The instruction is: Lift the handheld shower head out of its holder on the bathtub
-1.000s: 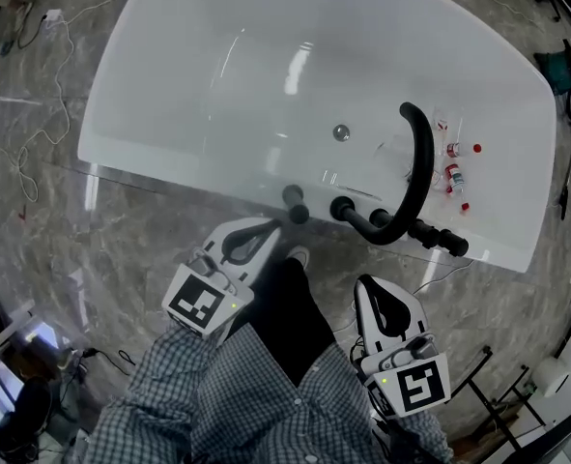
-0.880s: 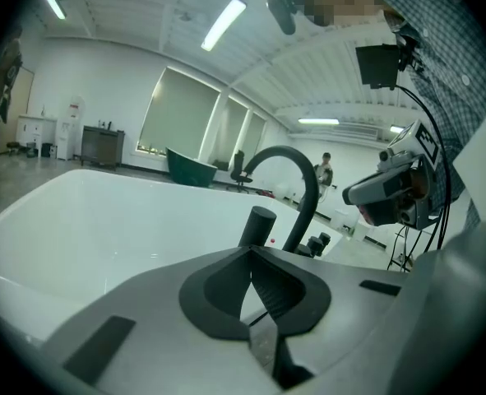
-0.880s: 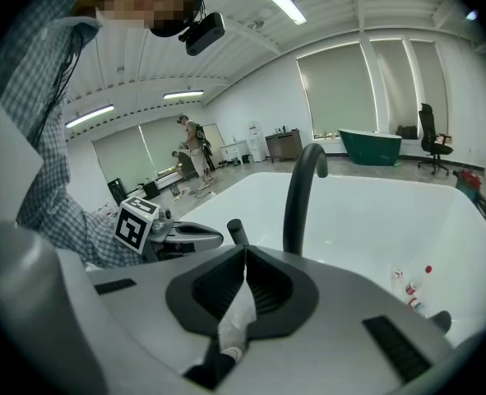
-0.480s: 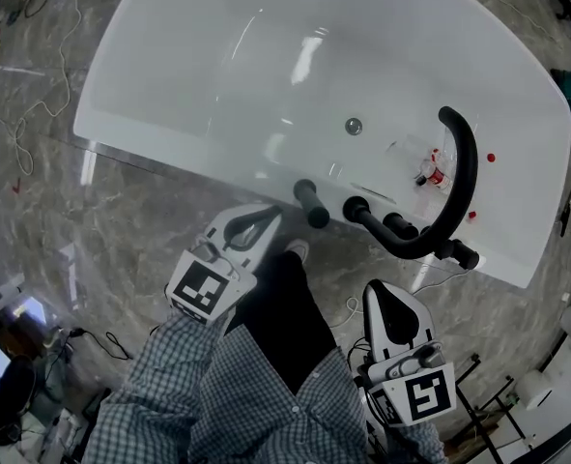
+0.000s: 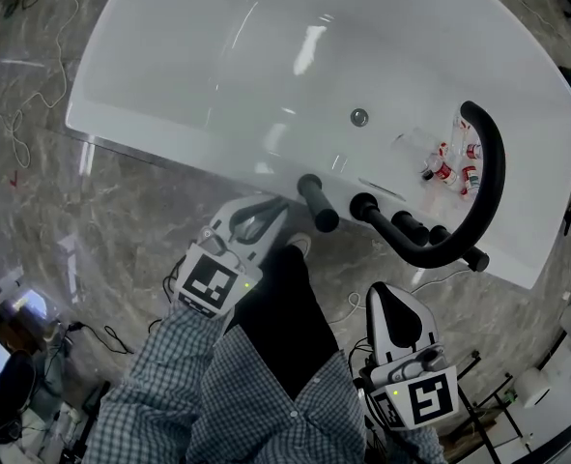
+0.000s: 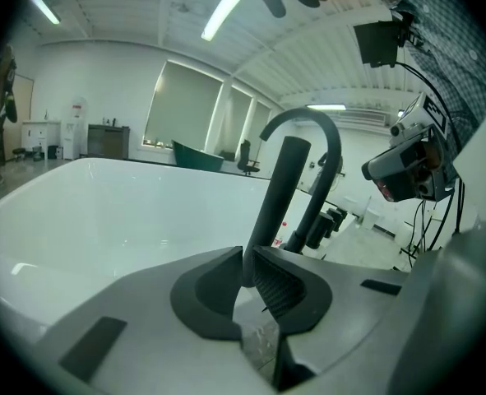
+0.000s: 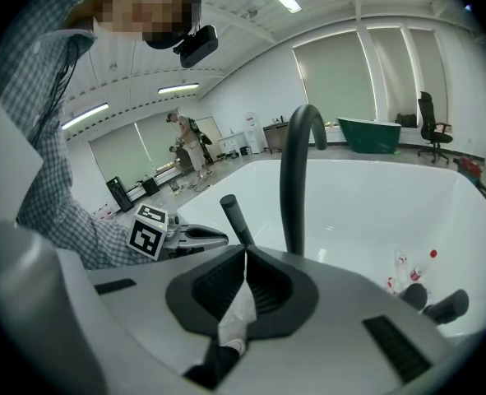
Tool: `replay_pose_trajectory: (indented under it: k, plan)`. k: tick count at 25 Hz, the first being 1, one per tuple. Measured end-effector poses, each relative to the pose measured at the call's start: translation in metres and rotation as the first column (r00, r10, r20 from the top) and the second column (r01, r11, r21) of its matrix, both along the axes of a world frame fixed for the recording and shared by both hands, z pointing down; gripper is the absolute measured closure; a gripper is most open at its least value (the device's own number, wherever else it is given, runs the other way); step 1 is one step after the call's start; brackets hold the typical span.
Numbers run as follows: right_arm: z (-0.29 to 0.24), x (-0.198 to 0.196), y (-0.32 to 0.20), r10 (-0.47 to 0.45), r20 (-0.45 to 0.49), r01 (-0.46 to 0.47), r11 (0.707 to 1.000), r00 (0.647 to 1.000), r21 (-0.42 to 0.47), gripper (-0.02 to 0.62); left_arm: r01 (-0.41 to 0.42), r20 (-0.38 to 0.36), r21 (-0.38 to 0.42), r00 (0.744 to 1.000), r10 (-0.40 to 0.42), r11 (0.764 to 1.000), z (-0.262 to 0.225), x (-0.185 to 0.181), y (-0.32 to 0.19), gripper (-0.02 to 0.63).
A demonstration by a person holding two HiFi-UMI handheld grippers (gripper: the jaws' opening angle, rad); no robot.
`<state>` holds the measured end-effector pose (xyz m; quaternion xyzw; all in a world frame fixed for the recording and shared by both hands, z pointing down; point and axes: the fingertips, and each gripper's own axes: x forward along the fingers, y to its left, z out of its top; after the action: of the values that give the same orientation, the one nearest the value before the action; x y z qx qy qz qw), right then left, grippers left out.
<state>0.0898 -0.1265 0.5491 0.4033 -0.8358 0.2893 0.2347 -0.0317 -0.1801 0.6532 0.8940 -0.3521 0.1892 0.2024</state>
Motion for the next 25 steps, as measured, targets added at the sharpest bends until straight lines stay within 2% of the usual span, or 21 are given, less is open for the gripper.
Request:
replay_pose_trajectory:
  k: [7, 18, 25]
  plan:
    - [0.014, 0.003, 0.001, 0.011, 0.008, -0.010, 1.000, 1.000, -0.011, 0.577, -0.050, 0.003, -0.030, 0.999, 0.050, 0.998, 0.021, 0.012, 0.004, 0.541]
    - [0.022, 0.008, 0.003, 0.045, 0.006, -0.045, 0.999, 0.999, -0.021, 0.577, -0.122, 0.083, -0.005, 0.989, 0.122, 0.992, 0.044, 0.027, -0.002, 0.454]
    - [0.031, 0.015, 0.005, 0.072, 0.005, -0.072, 0.997, 0.997, -0.029, 0.577, -0.164, 0.088, 0.014, 0.983, 0.162, 0.986, 0.052, 0.041, -0.006, 0.433]
